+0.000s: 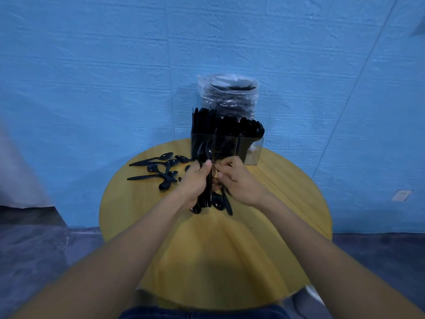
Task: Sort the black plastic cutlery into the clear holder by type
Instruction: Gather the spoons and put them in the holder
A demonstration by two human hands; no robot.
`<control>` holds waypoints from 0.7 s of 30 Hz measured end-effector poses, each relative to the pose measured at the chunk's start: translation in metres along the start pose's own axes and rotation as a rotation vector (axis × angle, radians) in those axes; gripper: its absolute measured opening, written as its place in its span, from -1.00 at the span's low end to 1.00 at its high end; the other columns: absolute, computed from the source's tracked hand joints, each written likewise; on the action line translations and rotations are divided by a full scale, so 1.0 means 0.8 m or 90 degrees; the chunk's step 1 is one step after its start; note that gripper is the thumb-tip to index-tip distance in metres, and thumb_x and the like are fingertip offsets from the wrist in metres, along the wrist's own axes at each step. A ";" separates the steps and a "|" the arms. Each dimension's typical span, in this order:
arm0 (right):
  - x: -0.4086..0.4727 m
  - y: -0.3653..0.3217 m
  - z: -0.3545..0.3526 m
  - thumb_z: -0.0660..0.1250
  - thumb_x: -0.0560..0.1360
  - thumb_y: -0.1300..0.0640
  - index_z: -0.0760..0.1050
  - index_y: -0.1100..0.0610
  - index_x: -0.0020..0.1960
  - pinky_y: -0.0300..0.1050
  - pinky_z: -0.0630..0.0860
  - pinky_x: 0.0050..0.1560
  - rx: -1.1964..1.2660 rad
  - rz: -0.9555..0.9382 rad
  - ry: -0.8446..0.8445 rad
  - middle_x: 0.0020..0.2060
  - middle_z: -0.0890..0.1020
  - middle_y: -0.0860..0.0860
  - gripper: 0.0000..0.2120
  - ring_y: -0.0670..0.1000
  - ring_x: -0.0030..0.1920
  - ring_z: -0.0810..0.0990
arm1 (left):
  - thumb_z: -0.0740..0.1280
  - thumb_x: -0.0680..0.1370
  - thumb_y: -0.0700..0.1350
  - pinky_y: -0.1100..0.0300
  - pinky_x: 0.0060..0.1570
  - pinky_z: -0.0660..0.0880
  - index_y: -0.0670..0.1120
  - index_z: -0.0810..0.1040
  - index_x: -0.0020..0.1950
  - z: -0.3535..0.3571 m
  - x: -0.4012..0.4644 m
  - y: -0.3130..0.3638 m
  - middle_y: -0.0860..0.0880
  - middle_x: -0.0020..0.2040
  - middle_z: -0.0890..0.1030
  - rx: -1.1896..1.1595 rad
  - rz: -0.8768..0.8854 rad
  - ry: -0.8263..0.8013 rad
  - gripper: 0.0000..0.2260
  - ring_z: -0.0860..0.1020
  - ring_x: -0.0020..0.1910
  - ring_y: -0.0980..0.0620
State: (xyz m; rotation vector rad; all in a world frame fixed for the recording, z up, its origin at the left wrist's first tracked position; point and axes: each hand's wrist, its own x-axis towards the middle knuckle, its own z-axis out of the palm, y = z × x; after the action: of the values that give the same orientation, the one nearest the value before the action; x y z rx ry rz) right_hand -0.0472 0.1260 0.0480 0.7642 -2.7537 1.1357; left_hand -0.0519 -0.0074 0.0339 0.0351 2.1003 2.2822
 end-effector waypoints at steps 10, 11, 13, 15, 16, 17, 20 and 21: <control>0.060 0.021 -0.047 0.04 0.65 0.08 0.19 0.10 0.49 -0.32 0.50 0.06 0.166 0.015 0.123 0.26 0.46 0.01 -0.59 -0.02 0.16 0.50 | 0.14 0.64 -0.02 0.30 -0.52 0.32 -0.10 0.39 -0.04 0.027 0.030 0.028 -0.01 -0.30 0.43 -0.060 -0.074 -0.204 -0.83 0.35 -0.47 0.13; 0.061 0.026 -0.049 0.06 0.65 0.08 0.23 0.10 0.46 -0.21 0.55 0.06 0.180 0.012 0.131 0.21 0.49 0.00 -0.61 0.01 0.13 0.53 | 0.16 0.63 -0.01 0.31 -0.53 0.32 -0.10 0.39 -0.04 0.031 0.035 0.029 -0.01 -0.30 0.42 -0.043 -0.067 -0.220 -0.83 0.34 -0.48 0.13; 0.064 0.035 -0.059 0.12 0.63 0.08 0.34 0.12 0.38 -0.10 0.52 0.12 0.157 -0.002 0.127 0.12 0.53 -0.02 -0.66 -0.04 0.10 0.53 | 0.20 0.62 -0.06 0.32 -0.55 0.28 -0.11 0.38 -0.06 0.037 0.046 0.030 0.01 -0.33 0.38 0.020 -0.044 -0.240 -0.86 0.30 -0.50 0.15; 0.068 0.045 -0.076 0.19 0.61 0.09 0.42 0.14 0.28 -0.22 0.50 -0.01 0.128 -0.012 0.101 -0.03 0.55 -0.06 -0.72 -0.12 -0.03 0.52 | 0.22 0.60 -0.16 0.32 -0.58 0.25 -0.11 0.38 -0.09 0.042 0.059 0.032 0.03 -0.39 0.33 0.094 -0.027 -0.253 -0.92 0.27 -0.53 0.16; 0.069 0.050 -0.084 0.23 0.59 0.09 0.45 0.14 0.23 -0.27 0.49 -0.11 0.131 -0.009 0.094 -0.11 0.54 -0.08 -0.75 -0.14 -0.12 0.52 | 0.22 0.60 -0.20 0.31 -0.58 0.24 -0.11 0.39 -0.08 0.045 0.067 0.033 0.04 -0.43 0.31 0.128 -0.017 -0.264 -0.93 0.26 -0.54 0.16; 0.071 0.054 -0.091 0.26 0.57 0.10 0.48 0.14 0.19 -0.30 0.48 -0.20 0.145 -0.003 0.091 -0.16 0.54 -0.09 -0.78 -0.17 -0.20 0.52 | 0.21 0.59 -0.23 0.30 -0.59 0.24 -0.12 0.40 -0.09 0.049 0.074 0.035 0.05 -0.46 0.29 0.159 -0.006 -0.278 -0.93 0.25 -0.56 0.16; 0.076 0.067 -0.111 0.32 0.54 0.14 0.52 0.19 0.11 -0.39 0.41 -0.35 0.174 0.017 0.106 -0.29 0.52 -0.10 -0.82 -0.27 -0.39 0.47 | 0.20 0.58 -0.24 0.28 -0.56 0.27 -0.08 0.41 -0.20 0.064 0.095 0.043 0.05 -0.49 0.27 0.228 0.028 -0.317 -0.84 0.24 -0.57 0.15; 0.078 0.071 -0.116 0.33 0.53 0.16 0.53 0.20 0.09 -0.40 0.37 -0.39 0.179 0.021 0.111 -0.33 0.51 -0.12 -0.83 -0.26 -0.44 0.45 | 0.21 0.58 -0.23 0.27 -0.55 0.30 -0.05 0.42 -0.24 0.069 0.102 0.046 0.05 -0.50 0.27 0.239 0.036 -0.332 -0.79 0.26 -0.57 0.15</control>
State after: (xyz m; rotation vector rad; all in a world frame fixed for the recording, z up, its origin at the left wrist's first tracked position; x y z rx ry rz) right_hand -0.1398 0.1972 0.0939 0.6121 -2.5045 1.5394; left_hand -0.1312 0.0482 0.0744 0.6300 2.1955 1.6210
